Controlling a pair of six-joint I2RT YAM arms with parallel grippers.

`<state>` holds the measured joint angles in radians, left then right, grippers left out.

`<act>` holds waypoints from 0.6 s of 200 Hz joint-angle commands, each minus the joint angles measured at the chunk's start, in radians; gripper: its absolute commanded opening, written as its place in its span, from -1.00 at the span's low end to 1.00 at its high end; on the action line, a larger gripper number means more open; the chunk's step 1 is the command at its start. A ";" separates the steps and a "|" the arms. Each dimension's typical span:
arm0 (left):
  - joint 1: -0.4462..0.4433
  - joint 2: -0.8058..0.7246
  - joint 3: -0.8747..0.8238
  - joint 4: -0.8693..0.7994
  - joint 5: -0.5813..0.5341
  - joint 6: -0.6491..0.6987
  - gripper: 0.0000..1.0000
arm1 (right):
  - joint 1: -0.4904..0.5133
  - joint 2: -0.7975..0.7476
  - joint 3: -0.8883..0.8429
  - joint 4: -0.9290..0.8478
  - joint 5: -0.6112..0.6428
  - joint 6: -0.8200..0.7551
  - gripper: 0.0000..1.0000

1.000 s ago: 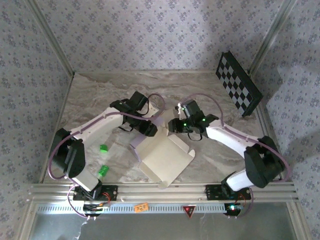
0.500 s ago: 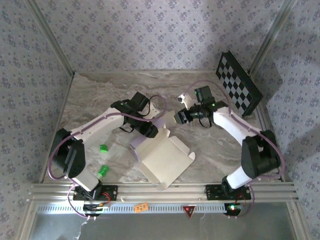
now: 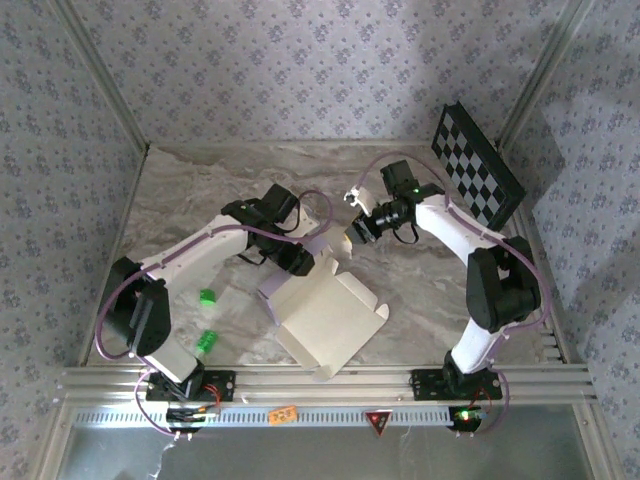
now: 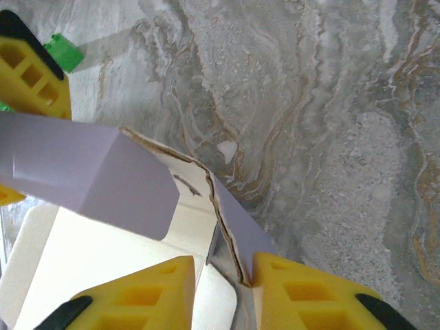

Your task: Fold the paper box

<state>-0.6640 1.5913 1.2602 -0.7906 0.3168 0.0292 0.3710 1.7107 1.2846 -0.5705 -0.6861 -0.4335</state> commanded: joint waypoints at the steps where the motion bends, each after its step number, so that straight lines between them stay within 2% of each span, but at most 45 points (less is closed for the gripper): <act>1: -0.009 -0.011 0.039 -0.036 -0.028 0.004 -0.03 | 0.020 -0.041 -0.019 -0.034 0.014 0.020 -0.67; 32: -0.007 -0.016 0.037 -0.036 -0.037 -0.008 -0.03 | 0.044 -0.111 -0.060 0.048 0.087 0.130 -0.91; 55: -0.007 -0.015 0.034 -0.032 -0.044 -0.029 -0.04 | 0.078 -0.175 -0.101 0.101 0.167 0.247 -1.00; 120: -0.009 -0.006 0.031 -0.016 -0.094 -0.108 -0.09 | 0.255 -0.334 -0.268 0.245 0.454 0.627 -1.00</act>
<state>-0.6643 1.5913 1.2621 -0.7925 0.2596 -0.0284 0.5732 1.4483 1.0615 -0.4019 -0.3660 -0.0109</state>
